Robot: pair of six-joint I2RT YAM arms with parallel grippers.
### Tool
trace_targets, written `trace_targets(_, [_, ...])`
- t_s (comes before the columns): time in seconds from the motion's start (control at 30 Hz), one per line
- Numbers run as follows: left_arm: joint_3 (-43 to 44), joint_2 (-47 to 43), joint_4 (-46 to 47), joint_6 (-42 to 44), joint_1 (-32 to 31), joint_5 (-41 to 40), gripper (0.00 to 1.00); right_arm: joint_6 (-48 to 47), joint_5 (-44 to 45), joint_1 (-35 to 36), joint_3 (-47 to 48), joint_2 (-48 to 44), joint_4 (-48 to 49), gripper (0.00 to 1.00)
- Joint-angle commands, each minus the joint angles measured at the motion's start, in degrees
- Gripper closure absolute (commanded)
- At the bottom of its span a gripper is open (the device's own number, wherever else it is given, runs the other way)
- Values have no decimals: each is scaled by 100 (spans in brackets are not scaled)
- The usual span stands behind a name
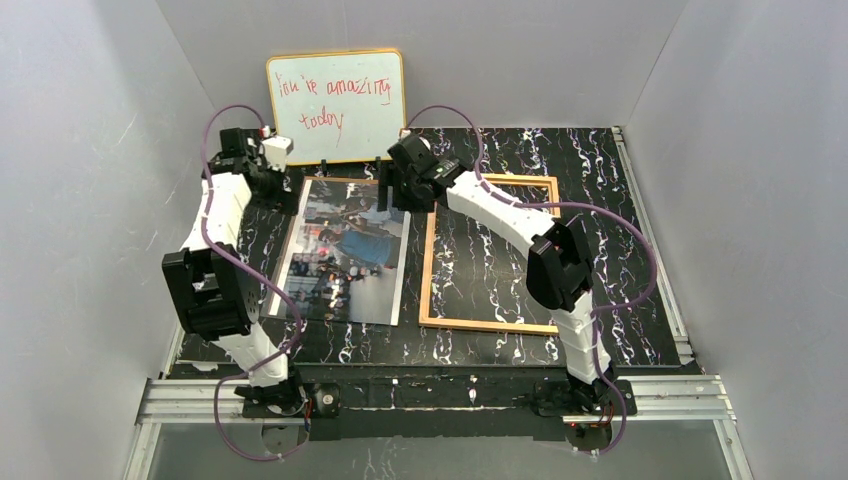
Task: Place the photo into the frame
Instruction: Move the photo frame to the center of the board.
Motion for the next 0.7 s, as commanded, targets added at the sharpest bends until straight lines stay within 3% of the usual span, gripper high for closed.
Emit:
trace_targets(0.0, [370, 419, -437, -128, 584, 95, 2, 122, -765, 72, 842, 542, 60, 15])
trace_targets(0.17, [222, 708, -203, 13, 986, -230, 2, 242, -833, 93, 1372, 1189, 13, 15])
trace_targets(0.43, [-786, 655, 370, -32, 991, -62, 2, 228, -646, 78, 981, 1403, 204, 16])
trace_targets(0.67, [-846, 663, 458, -91, 990, 129, 2, 275, -427, -106, 343, 1150, 284, 16])
